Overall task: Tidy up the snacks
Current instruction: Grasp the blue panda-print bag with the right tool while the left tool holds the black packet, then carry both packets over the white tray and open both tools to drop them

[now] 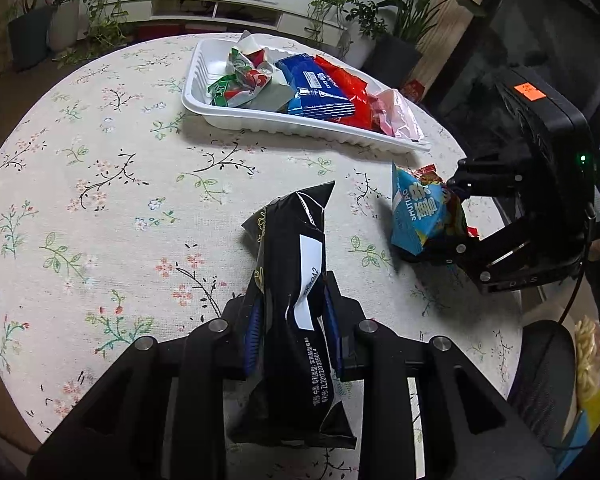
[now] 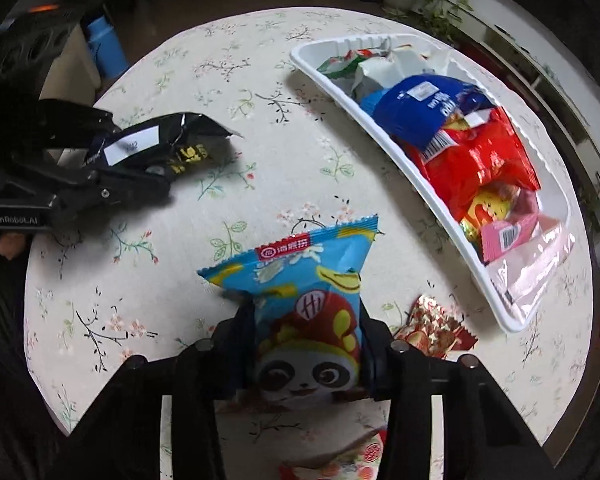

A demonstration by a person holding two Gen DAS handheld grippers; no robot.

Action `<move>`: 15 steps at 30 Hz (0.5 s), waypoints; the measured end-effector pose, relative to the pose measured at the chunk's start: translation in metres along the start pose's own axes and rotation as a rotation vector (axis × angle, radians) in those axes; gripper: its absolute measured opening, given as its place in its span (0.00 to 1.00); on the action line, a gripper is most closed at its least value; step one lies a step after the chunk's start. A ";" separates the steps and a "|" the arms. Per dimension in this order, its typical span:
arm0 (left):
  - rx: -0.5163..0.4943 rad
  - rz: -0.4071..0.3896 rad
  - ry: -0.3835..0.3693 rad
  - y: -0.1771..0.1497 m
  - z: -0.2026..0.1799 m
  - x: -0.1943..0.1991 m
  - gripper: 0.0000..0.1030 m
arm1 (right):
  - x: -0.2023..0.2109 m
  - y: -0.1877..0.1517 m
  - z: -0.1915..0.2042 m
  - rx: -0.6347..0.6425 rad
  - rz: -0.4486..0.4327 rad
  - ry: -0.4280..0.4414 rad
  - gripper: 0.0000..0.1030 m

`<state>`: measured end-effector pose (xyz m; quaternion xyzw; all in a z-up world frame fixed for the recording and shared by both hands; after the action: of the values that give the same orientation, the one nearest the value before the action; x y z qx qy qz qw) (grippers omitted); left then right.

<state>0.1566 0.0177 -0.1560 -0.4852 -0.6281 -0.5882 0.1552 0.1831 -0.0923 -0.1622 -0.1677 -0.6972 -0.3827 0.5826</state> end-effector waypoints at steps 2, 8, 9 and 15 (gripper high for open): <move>0.003 -0.001 -0.008 0.000 0.000 0.000 0.23 | 0.003 -0.002 -0.001 -0.032 -0.013 0.014 0.42; 0.021 -0.006 -0.030 0.000 -0.001 0.003 0.22 | 0.029 -0.012 0.007 -0.184 -0.152 0.090 0.41; 0.027 -0.010 -0.038 0.000 -0.001 0.004 0.22 | 0.035 -0.013 0.007 -0.213 -0.181 0.106 0.41; 0.058 -0.037 -0.092 0.007 -0.008 0.017 0.21 | 0.071 -0.027 -0.006 -0.477 -0.368 0.248 0.41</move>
<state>0.1507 0.0165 -0.1367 -0.4953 -0.6603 -0.5496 0.1291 0.1497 -0.1293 -0.1044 -0.1228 -0.5301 -0.6518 0.5283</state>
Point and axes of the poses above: each gripper's, at about its wrist camera, not at the fingertips, and x roughly against the way its jaws point, z to its left, y to its top, the point moved 7 cm from there along -x, roughly the way its jaws point, and after that the axes turned 6 degrees about -x, right-handed, at the moved point
